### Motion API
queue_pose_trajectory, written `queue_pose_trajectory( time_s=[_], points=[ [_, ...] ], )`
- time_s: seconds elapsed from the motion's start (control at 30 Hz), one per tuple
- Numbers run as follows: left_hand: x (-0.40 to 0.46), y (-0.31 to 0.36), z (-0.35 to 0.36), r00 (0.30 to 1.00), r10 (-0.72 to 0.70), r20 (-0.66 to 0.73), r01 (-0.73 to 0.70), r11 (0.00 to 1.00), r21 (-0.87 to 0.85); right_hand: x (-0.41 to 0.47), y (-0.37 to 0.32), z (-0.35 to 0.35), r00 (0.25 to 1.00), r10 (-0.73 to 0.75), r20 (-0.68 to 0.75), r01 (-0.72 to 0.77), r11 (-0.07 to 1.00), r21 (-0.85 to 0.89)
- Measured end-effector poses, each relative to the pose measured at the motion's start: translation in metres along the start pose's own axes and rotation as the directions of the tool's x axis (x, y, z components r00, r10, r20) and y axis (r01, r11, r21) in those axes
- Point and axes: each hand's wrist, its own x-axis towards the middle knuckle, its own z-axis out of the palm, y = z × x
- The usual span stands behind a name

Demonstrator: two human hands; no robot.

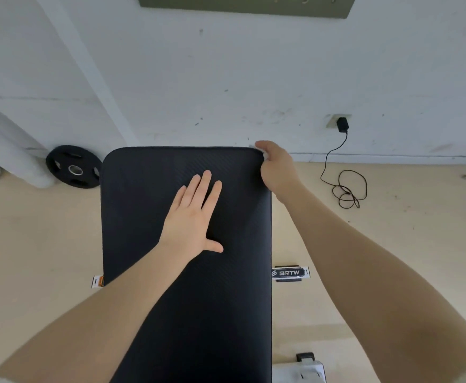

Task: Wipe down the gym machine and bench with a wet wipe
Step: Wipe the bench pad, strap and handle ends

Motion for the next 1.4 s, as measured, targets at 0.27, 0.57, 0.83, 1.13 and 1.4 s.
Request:
queue_pose_trajectory(
  time_s=[0.27,0.57,0.83,1.13,1.4],
  points=[
    [-0.039,-0.076,-0.008,0.9,-0.225,-0.373,0.135,0.958,-0.251,-0.005,-0.07,0.049,0.952,-0.231,0.198,0.301,0.814,-0.497],
    [-0.061,-0.119,0.007,0.707,-0.697,0.118,0.512,0.389,-0.765,-0.021,-0.107,0.157,0.706,-0.545,0.451,0.702,0.46,-0.543],
    [-0.06,-0.127,0.021,0.714,-0.697,0.065,0.447,0.382,-0.809,-0.006,-0.093,0.141,0.828,-0.473,0.302,0.54,0.526,-0.657],
    [-0.15,-0.168,0.069,0.762,-0.627,0.163,0.127,-0.103,-0.987,-0.065,-0.12,0.231,0.614,-0.395,0.684,0.743,-0.004,-0.669],
    [-0.219,-0.167,0.134,0.779,-0.555,0.293,0.321,-0.049,-0.946,-0.185,-0.027,0.281,0.489,-0.133,0.862,0.857,-0.11,-0.503]
  ],
)
